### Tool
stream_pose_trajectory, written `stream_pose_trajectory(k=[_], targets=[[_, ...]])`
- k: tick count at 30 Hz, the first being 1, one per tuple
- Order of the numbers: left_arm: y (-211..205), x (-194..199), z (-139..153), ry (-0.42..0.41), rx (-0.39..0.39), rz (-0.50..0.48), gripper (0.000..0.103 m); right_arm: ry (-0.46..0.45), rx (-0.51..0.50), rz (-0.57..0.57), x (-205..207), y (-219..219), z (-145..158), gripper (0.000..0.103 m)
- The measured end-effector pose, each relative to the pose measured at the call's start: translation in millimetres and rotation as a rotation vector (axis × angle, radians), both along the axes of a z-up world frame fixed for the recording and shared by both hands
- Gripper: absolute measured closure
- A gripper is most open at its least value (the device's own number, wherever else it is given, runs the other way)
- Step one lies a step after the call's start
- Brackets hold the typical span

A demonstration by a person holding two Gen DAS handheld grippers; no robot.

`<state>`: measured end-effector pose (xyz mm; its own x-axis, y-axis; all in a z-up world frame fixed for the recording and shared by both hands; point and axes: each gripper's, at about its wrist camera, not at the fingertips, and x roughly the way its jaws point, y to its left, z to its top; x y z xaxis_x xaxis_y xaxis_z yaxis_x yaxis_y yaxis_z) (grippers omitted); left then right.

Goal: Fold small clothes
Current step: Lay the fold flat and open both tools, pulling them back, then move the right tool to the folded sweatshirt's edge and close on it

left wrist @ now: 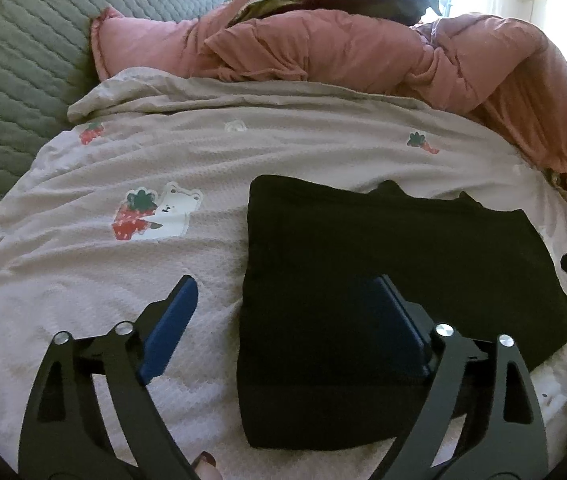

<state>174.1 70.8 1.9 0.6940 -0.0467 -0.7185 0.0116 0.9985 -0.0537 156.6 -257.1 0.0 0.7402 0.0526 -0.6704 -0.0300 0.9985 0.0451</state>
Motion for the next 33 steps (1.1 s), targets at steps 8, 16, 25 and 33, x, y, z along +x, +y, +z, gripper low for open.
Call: stream_pose_trajectory(k=[8, 16, 25, 33], targets=[[8.2, -8.6, 7.3, -0.002, -0.011, 0.017, 0.01, -0.01, -0.003, 0.092, -19.5, 33.4, 6.8, 0.008], [26.8, -21.7, 14.6, 0.008, -0.039, 0.04, 0.01, -0.022, 0.0, 0.171, -31.1, 61.7, 15.7, 0.007], [41.1, -29.5, 19.6, 0.005, -0.033, 0.057, 0.01, -0.025, -0.02, 0.269, -42.0, 96.8, 19.7, 0.006], [50.4, -28.6, 20.2, 0.005, -0.041, 0.085, 0.01, -0.035, -0.055, 0.371, -49.9, 133.4, 22.2, 0.006]])
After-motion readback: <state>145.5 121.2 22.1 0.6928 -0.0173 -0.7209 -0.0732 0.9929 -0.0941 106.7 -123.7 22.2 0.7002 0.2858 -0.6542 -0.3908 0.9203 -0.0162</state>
